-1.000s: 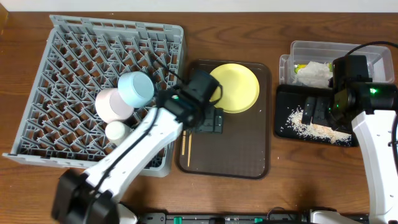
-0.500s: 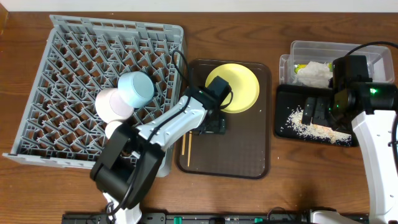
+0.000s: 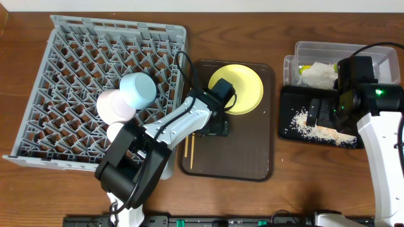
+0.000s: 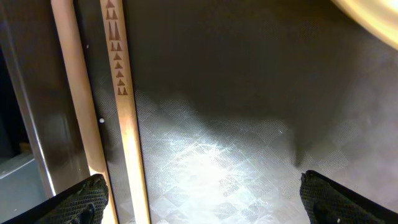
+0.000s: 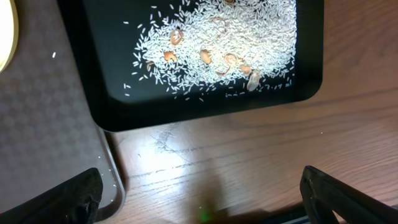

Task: Sort waste into correct bins and load items into the dishwasher

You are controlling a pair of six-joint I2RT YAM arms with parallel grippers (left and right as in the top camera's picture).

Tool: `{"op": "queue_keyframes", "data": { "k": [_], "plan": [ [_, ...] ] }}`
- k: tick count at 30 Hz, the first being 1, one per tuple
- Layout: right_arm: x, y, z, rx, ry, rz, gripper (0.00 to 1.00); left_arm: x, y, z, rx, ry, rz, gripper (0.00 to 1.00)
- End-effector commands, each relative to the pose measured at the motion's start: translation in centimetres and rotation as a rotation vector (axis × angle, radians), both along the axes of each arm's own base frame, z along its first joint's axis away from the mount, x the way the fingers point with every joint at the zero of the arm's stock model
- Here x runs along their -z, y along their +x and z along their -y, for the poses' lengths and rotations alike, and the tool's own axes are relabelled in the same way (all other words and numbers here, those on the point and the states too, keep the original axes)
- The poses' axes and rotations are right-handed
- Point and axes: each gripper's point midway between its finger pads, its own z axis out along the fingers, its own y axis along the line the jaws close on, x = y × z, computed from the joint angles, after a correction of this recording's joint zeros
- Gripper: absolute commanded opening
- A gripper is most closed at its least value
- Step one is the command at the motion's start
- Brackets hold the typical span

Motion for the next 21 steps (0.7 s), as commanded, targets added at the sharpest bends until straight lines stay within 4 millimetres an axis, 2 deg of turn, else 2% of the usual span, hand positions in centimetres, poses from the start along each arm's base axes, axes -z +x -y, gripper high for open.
{"op": "queue_keyframes", "data": {
  "k": [1,5,10,21],
  "plan": [
    [-0.1,-0.1,0.3,0.024,0.003,0.002,0.99,1.2,-0.7,-0.6,-0.005,0.026,-0.028,0.98],
    [-0.1,-0.1,0.3,0.024,0.003,0.002,0.99,1.9,-1.2,-0.2,-0.003,-0.008,-0.044,0.97],
    [-0.1,-0.1,0.3,0.024,0.003,0.001,0.99,2.7,-1.7,0.1,-0.001,-0.038,-0.056,0.90],
    [-0.1,-0.1,0.3,0.024,0.003,0.001,0.99,2.7,-2.5,-0.3,-0.001,-0.025,-0.090,0.30]
  ]
}}
